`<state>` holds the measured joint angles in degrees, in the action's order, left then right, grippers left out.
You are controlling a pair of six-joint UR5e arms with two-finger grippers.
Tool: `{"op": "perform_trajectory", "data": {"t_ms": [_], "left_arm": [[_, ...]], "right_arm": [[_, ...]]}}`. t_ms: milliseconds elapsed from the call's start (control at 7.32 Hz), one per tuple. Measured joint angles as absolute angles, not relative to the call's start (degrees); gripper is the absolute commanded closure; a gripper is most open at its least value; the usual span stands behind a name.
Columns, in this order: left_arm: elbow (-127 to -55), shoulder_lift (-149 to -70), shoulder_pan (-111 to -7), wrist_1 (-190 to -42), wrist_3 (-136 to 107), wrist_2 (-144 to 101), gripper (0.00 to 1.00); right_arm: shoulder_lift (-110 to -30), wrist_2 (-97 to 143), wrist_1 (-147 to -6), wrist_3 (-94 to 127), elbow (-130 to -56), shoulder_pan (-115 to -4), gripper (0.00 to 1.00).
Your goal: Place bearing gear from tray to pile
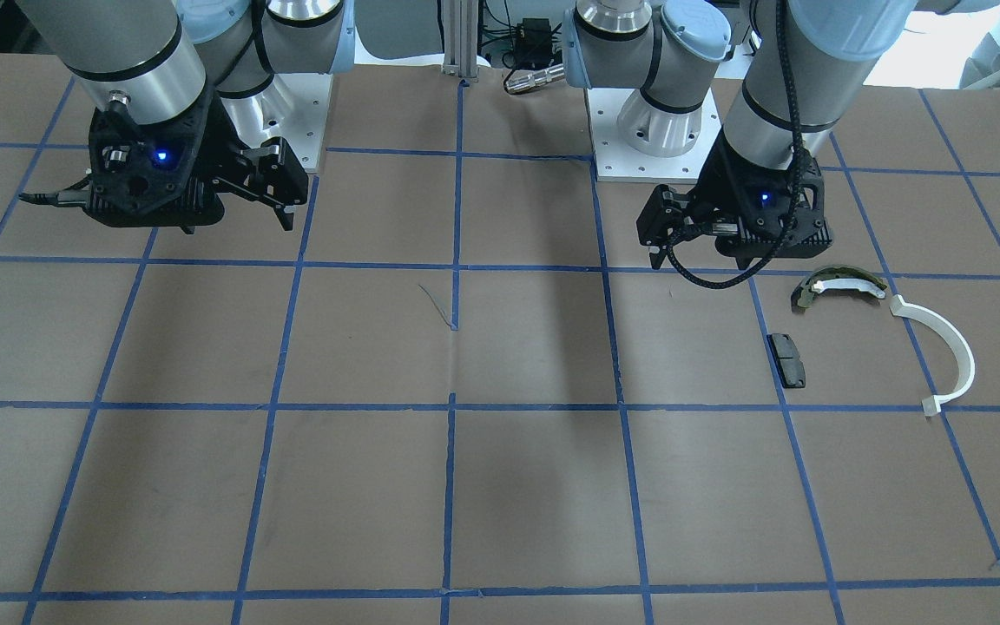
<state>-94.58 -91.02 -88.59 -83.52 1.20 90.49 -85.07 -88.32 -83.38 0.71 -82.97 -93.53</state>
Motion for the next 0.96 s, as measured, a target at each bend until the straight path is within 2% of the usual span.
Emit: {"op": "perform_trajectory", "data": {"t_ms": [546,956], "left_arm": [[-94.22,-90.74,-88.59,-83.50,1.16,90.55,0.00],[-94.39,-90.68,-88.59,-83.48,1.14,90.52,0.00]], "right_arm": [[-84.86,-88.55,-87.93,-7.64,-83.34,-86.49,0.00],[-83.84,-90.10,-88.67,-28.39,-83.46,-75.03,0.00]]}}
